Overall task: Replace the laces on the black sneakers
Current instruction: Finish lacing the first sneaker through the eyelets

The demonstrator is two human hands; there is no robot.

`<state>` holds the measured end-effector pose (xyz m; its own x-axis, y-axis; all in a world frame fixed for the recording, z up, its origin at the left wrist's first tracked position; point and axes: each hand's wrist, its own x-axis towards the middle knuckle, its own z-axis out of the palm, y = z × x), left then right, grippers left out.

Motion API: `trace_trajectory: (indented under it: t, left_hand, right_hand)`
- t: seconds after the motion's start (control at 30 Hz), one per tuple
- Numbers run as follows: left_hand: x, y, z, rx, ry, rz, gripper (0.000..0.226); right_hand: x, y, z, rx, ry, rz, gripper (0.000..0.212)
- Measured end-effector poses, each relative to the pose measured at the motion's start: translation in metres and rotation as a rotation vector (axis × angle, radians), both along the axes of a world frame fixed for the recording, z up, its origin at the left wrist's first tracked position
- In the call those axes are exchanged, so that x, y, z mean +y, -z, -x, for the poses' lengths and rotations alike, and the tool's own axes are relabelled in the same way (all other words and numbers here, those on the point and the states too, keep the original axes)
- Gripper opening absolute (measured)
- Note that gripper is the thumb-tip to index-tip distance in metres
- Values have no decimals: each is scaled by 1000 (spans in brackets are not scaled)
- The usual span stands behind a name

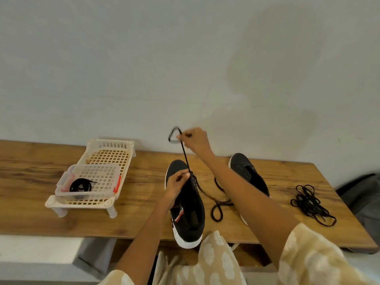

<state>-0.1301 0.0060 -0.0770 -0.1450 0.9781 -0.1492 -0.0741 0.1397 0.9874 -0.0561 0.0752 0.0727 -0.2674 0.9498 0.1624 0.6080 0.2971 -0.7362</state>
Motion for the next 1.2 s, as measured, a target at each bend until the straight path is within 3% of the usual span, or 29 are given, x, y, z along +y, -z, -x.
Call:
trace_trajectory:
  t: [0.13, 0.27, 0.33, 0.4, 0.53, 0.6, 0.63, 0.7, 0.8, 0.87, 0.9, 0.97, 1.03, 1.2]
  left_hand:
    - [-1, -1, 2, 43, 37, 5, 24]
    - [1, -2, 2, 33, -11, 36, 16]
    - [1, -2, 2, -7, -41, 68, 6]
    - [1, -2, 3, -78, -39, 111, 9]
    - [-2, -10, 8, -440, -87, 79, 15]
    - [-2, -13, 10, -518, -99, 74, 12]
    - [-2, -14, 11, -471, -103, 77, 10]
    - [1, -19, 9, -208, -101, 79, 12]
    - [6, -34, 14, 436, -31, 35, 29]
    - [7, -43, 21, 867, 107, 70, 49]
    - [5, -47, 22, 1005, 189, 130, 60]
    - [0, -54, 20, 1082, 306, 268, 74]
    - [-3, -56, 15, 1065, 334, 341, 75]
    - [-3, -56, 5, 1134, 261, 341, 51]
  right_hand:
    - [10, -49, 15, 314, 17, 17, 17]
    - [13, -43, 9, 453, 95, 37, 20]
    - [12, -30, 0, 461, 131, 56, 20]
    - [10, -11, -13, 424, 143, 88, 21]
    - [7, 40, -44, 287, 273, 195, 22]
    - [6, 66, -60, 222, 319, 271, 23]
    - [3, 76, -66, 200, 321, 334, 20]
    - [-3, 90, -74, 191, 304, 482, 14]
    - [-10, 103, -80, 138, 278, 607, 21]
    - [-12, 105, -79, 92, 282, 620, 11]
    - [-14, 105, -77, 93, 304, 610, 25]
    - [-18, 98, -71, 149, 341, 562, 37]
    - [-20, 91, -67, 244, 372, 477, 27]
    - [-23, 65, -69, 306, 343, 208, 19]
